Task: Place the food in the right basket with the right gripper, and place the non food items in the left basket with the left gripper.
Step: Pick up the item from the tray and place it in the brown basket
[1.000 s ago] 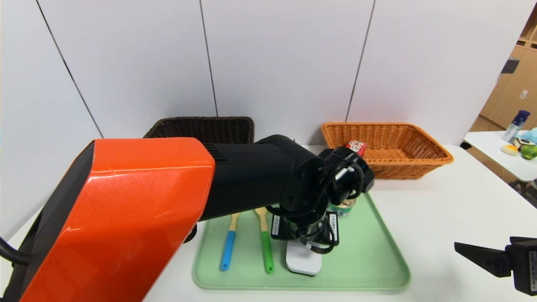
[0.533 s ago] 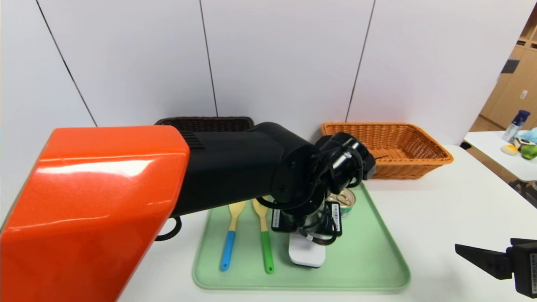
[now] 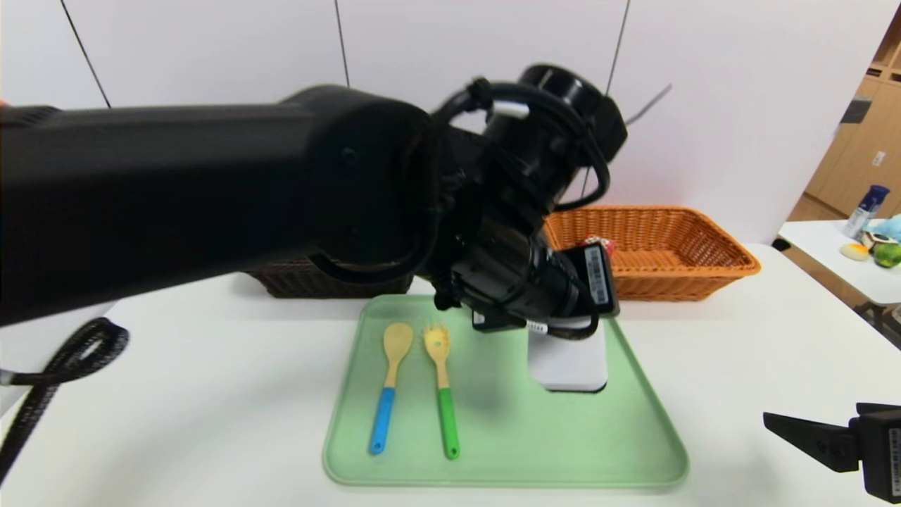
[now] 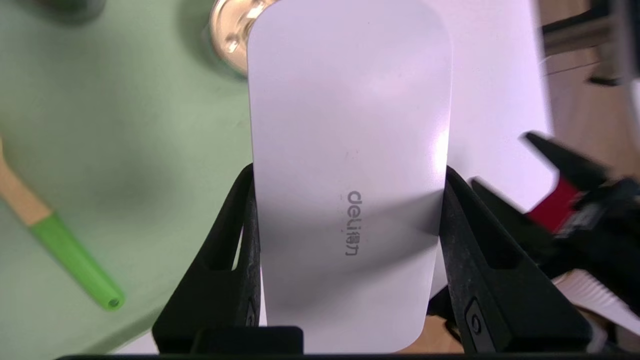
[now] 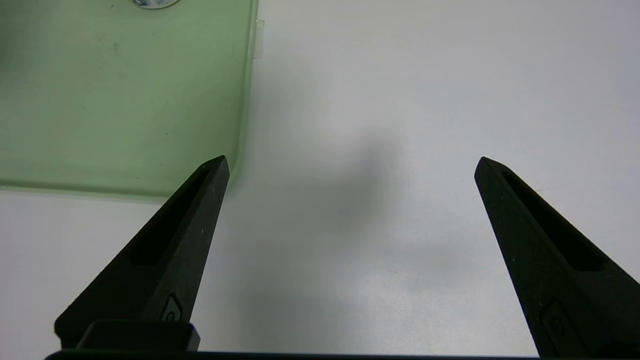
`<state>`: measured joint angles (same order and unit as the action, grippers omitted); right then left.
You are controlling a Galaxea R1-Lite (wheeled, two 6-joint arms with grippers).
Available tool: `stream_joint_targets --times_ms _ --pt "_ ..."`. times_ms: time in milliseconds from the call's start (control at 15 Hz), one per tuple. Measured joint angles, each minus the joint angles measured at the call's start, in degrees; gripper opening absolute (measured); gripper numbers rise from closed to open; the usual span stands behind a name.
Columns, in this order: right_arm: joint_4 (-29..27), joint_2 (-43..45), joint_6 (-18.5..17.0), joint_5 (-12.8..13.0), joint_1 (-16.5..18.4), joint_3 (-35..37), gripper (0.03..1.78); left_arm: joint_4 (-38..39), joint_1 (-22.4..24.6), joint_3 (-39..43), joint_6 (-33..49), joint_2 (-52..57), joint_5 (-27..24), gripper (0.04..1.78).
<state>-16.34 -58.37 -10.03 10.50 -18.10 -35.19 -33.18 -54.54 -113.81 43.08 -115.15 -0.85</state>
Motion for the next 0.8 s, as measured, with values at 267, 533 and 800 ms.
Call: stream_joint_targets --times_ms 267,533,800 --pt "-0.02 -0.34 -0.13 0.06 0.09 -0.02 1.7 11.82 11.28 0.0 -1.19 5.28 -0.35 1.0" --pt "-0.09 -1.05 -0.35 0.06 0.68 -0.11 1.7 13.24 28.06 0.04 -3.18 6.55 -0.35 1.0" --pt "-0.02 -1.35 -0.38 0.06 0.72 0.0 1.7 13.24 41.81 0.63 -4.44 1.07 -0.33 1.0"
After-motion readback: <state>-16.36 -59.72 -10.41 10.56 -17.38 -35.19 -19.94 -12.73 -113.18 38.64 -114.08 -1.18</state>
